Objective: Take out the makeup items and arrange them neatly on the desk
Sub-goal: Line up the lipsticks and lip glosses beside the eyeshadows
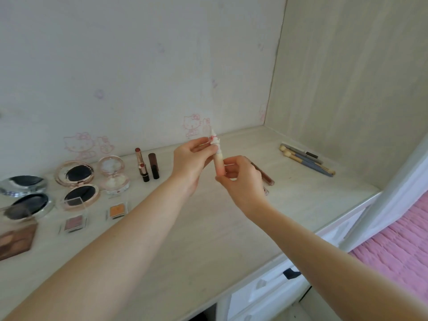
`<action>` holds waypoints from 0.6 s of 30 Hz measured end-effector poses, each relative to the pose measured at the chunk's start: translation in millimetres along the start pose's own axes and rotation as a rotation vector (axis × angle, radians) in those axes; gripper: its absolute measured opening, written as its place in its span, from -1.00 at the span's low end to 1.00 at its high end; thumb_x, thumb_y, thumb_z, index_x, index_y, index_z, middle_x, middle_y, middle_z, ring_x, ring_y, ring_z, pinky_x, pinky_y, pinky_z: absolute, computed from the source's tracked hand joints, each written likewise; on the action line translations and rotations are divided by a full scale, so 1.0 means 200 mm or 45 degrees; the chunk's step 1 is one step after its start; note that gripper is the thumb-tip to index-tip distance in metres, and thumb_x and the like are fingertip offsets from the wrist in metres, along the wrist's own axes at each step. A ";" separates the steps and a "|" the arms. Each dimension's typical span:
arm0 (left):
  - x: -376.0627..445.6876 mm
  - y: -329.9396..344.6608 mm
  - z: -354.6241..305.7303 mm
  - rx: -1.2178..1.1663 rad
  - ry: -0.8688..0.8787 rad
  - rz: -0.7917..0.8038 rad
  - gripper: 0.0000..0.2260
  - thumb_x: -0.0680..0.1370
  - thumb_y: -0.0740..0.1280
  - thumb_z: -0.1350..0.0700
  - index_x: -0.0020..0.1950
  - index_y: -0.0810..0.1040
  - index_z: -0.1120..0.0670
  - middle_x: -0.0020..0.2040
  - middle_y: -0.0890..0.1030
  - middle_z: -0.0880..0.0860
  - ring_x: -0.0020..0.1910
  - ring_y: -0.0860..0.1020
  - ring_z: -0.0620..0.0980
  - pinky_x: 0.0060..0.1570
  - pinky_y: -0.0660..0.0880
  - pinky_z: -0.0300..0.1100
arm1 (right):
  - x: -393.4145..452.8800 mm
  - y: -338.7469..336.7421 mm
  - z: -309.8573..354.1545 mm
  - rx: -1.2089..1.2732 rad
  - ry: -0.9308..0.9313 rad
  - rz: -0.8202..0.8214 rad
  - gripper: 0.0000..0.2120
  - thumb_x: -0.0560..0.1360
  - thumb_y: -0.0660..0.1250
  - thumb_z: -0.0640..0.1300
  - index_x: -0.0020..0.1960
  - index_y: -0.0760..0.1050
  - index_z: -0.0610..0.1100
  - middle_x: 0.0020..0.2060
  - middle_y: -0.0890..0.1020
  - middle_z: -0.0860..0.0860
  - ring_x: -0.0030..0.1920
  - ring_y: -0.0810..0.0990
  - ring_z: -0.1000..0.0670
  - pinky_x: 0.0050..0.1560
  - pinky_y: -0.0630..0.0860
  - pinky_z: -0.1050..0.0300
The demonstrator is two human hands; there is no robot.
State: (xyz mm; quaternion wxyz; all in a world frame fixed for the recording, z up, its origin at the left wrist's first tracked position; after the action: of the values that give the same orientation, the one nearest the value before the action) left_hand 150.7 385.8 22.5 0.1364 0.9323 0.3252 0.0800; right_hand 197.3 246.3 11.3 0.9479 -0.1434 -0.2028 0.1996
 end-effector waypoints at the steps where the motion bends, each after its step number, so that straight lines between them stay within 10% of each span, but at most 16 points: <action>1: -0.02 -0.03 -0.01 0.002 -0.004 0.021 -0.70 0.44 0.44 0.32 0.17 0.58 0.25 0.03 0.66 0.17 0.05 0.64 0.04 0.10 0.57 -0.13 | -0.02 0.03 0.02 0.042 -0.005 0.007 -0.75 0.40 0.46 -0.18 -0.05 0.47 0.08 -0.23 0.62 0.21 -0.17 0.57 0.35 -0.25 0.43 0.53; 10: -0.21 -0.39 -0.02 0.010 -0.123 0.066 -0.64 0.46 0.43 0.28 0.24 0.53 0.12 0.01 0.68 0.10 0.05 0.65 0.05 0.06 0.56 -0.11 | -0.20 0.35 0.14 0.350 -0.006 0.214 -0.87 0.49 0.39 -0.14 0.00 0.50 -0.02 -0.15 0.67 0.08 -0.09 0.64 0.13 -0.06 0.60 0.13; 18: -0.36 -0.71 0.00 -0.328 -0.200 -0.064 -0.57 0.29 0.50 0.23 0.14 0.57 0.21 -0.05 0.67 0.17 -0.07 0.67 0.06 -0.12 0.59 -0.20 | -0.36 0.58 0.26 0.402 0.006 0.360 -0.90 0.51 0.37 -0.12 0.01 0.52 0.00 -0.19 0.66 0.02 -0.13 0.63 0.01 -0.24 0.57 0.19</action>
State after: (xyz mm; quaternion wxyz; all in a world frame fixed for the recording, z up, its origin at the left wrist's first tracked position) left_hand 12.6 447.7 -24.3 0.2819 0.9021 0.3239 0.0443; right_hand 77.5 326.8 -7.1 0.9216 -0.0206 -0.1447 0.3597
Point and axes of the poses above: each hand's wrist, its own x-axis towards the middle knuckle, its own y-axis out of the palm, z = x × y, the point moved 9 cm from there along x, towards the middle knuckle
